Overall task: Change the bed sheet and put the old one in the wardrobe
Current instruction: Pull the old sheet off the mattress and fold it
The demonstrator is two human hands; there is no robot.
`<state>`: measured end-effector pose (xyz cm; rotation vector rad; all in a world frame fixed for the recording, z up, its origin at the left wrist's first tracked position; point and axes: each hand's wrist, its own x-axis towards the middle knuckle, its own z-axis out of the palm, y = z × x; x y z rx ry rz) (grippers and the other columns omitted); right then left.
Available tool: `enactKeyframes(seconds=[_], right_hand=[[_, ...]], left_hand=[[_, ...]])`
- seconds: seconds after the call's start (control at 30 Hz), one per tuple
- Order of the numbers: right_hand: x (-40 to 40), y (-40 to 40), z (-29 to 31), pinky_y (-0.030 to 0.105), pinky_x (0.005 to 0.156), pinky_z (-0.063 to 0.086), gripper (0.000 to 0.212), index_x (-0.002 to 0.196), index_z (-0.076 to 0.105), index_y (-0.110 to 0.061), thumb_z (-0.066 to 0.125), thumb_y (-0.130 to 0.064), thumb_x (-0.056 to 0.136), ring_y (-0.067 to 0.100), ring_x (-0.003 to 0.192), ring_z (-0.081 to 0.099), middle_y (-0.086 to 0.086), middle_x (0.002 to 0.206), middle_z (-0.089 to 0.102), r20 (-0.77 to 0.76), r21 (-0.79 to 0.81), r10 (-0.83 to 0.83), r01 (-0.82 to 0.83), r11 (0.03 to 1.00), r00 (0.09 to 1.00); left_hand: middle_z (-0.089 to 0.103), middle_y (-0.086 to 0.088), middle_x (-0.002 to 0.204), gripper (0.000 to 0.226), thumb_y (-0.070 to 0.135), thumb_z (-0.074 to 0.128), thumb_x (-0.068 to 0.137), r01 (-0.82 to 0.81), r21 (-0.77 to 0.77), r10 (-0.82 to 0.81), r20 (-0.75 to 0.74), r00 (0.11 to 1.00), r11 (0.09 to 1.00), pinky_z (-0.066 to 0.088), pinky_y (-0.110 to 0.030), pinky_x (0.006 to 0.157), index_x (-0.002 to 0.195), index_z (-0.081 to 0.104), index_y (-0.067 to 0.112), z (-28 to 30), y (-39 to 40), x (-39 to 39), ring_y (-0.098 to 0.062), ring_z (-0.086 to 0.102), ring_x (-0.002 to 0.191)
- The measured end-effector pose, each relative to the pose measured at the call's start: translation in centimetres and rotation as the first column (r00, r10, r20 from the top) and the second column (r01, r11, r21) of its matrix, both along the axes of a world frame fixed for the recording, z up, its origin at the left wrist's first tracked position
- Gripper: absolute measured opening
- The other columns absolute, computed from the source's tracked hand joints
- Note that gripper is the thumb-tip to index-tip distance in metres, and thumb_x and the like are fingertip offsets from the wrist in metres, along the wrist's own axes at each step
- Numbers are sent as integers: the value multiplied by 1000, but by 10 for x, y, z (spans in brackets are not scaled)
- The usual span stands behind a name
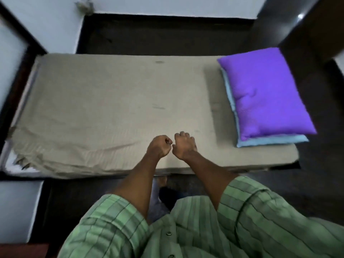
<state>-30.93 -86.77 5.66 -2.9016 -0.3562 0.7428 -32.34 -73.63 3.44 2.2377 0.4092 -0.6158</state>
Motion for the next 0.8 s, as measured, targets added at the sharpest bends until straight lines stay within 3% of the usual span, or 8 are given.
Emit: enactKeyframes(seconds=[0.2,0.33,0.47,0.6,0.7,0.8], right_hand=[[-45,-180,18,45,104,38,43,136,53,-13,58,-35,99,30,132,45,11,138,52,29,8,-302,302,953,953],[-82,-287,25,45,105,39,44,134,54,-14,61,-35,96,31,133,44,11,138,51,2,23,-456,456,890,890],[-108,-395,32,45,106,40,43,133,55,-14,60,-36,96,31,133,45,12,138,52,13,40,-575,574,818,818],[-114,-518,28,48,106,45,42,127,61,-11,58,-38,95,36,128,51,15,132,57,-49,93,-701,702,706,712],[-113,-610,11,42,96,54,40,113,69,-11,60,-44,92,36,118,62,16,121,67,-178,106,-740,760,641,649],[-112,-682,-6,40,93,55,40,111,71,-11,59,-45,94,36,117,63,17,120,70,-249,62,-749,782,620,614]], left_hand=[[74,14,106,26,19,54,91,234,-20,-234,15,972,972,54,-34,97,74,65,36,19,-178,2,-14,68,102],[76,10,106,27,16,56,89,349,-20,-349,18,937,937,53,-33,98,71,64,35,23,-284,-21,-17,69,104],[77,5,108,24,16,58,89,457,17,-457,37,889,889,53,-33,97,77,67,34,32,-390,-35,-19,69,105],[77,2,109,20,12,60,92,548,3,-546,70,835,837,47,-22,89,95,77,23,46,-499,-35,-19,68,106],[76,-5,109,18,10,62,93,549,21,-549,54,834,836,42,-20,84,101,78,14,38,-561,-29,-21,68,105],[76,0,108,16,14,64,94,465,-6,-465,6,885,885,49,-26,94,94,77,22,20,-611,-29,-20,69,105]])
